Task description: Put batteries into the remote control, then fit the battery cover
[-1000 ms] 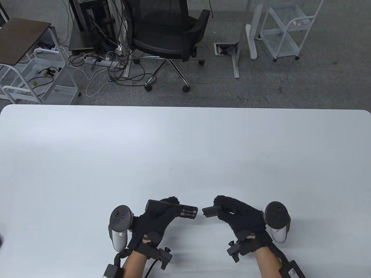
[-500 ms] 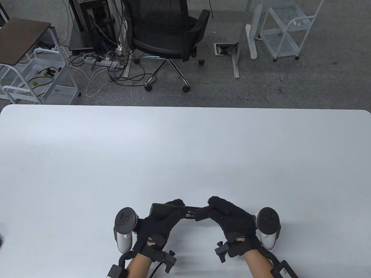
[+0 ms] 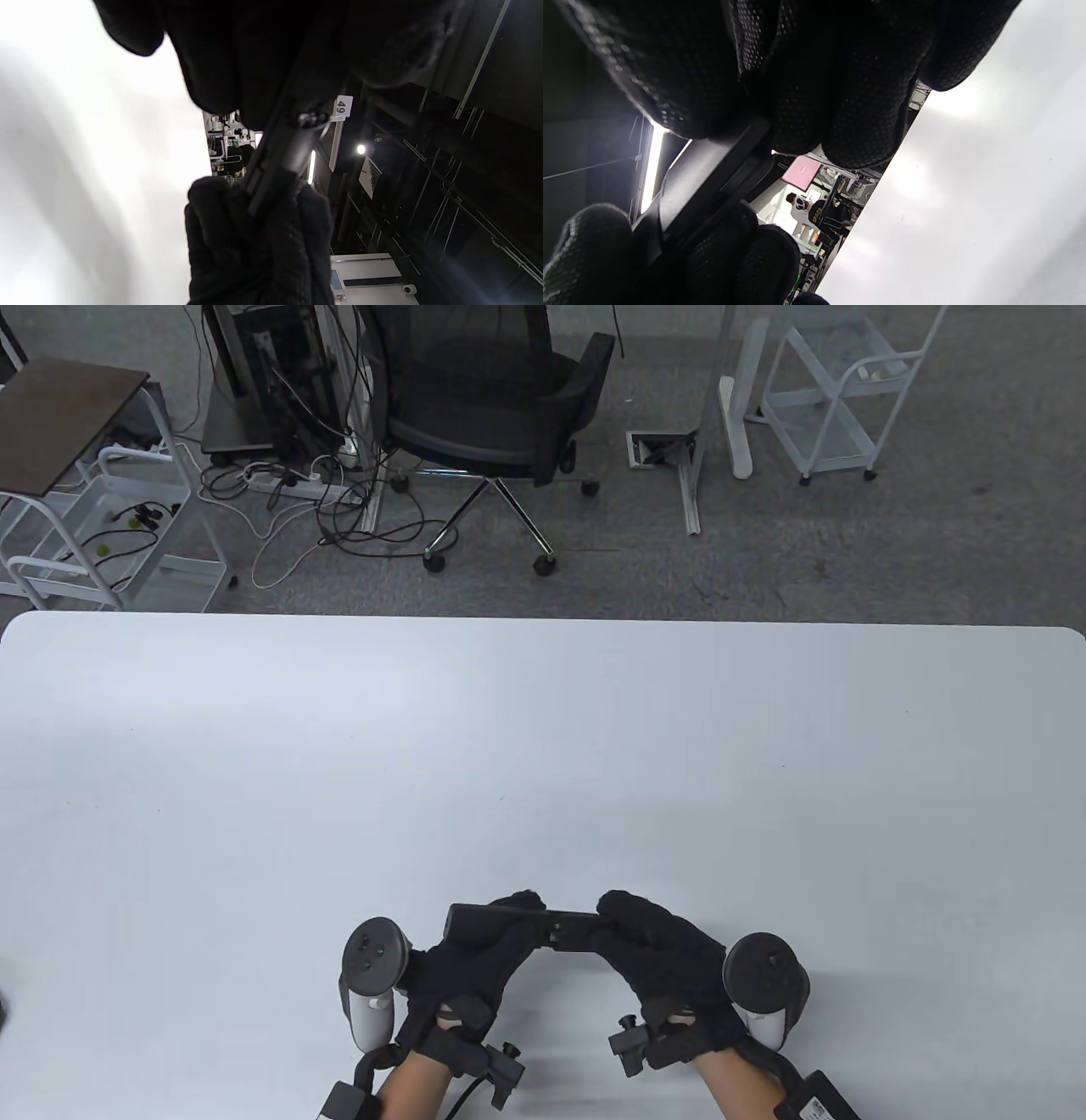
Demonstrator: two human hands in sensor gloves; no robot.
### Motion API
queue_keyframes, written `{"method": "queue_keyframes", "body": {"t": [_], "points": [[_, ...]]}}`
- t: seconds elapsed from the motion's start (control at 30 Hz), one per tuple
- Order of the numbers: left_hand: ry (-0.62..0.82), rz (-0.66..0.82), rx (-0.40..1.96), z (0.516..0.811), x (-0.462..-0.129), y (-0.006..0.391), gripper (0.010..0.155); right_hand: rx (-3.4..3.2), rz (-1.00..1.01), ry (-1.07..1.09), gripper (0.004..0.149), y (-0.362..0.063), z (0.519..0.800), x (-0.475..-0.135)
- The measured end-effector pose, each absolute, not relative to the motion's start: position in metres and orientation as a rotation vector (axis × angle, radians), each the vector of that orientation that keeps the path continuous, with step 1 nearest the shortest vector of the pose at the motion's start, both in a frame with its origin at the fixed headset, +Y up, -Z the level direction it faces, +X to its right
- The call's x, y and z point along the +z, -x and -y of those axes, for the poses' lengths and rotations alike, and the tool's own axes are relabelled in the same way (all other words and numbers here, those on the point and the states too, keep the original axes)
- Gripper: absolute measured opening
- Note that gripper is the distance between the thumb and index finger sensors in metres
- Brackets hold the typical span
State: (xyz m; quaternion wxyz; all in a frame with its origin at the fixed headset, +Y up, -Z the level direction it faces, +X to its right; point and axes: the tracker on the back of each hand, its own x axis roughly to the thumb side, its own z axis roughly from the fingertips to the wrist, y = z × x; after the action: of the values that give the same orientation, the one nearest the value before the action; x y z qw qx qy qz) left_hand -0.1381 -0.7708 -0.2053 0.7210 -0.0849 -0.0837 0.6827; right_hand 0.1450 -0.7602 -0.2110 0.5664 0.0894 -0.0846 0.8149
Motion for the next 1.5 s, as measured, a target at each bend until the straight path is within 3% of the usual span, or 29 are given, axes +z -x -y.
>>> {"method": "queue_keyframes", "body": {"t": [0.3,0.6,1.03,1.2,1.37,1.5], "points": [[0.189,0.197,1.504,0.77,-0.204,0.136,0.055,2.016,0.268,-0.26,0.062,-0.139,0.757,-0.206],[0.224,0.223,1.526,0.77,-0.205,0.136,0.055,1.834,0.024,-0.344,0.059,-0.136,0.767,-0.213],[0.285,0.263,1.543,0.772,-0.205,0.129,0.056,1.775,-0.027,-0.311,0.054,-0.14,0.763,-0.213],[0.341,0.255,1.54,0.777,-0.207,0.127,0.071,1.883,0.122,-0.345,0.052,-0.141,0.753,-0.208],[0.393,0.286,1.63,0.782,-0.208,0.128,0.087,2.07,0.439,-0.417,0.05,-0.141,0.735,-0.192],[0.406,0.303,1.698,0.784,-0.209,0.131,0.083,2.167,0.539,-0.469,0.048,-0.136,0.731,-0.187]]}}
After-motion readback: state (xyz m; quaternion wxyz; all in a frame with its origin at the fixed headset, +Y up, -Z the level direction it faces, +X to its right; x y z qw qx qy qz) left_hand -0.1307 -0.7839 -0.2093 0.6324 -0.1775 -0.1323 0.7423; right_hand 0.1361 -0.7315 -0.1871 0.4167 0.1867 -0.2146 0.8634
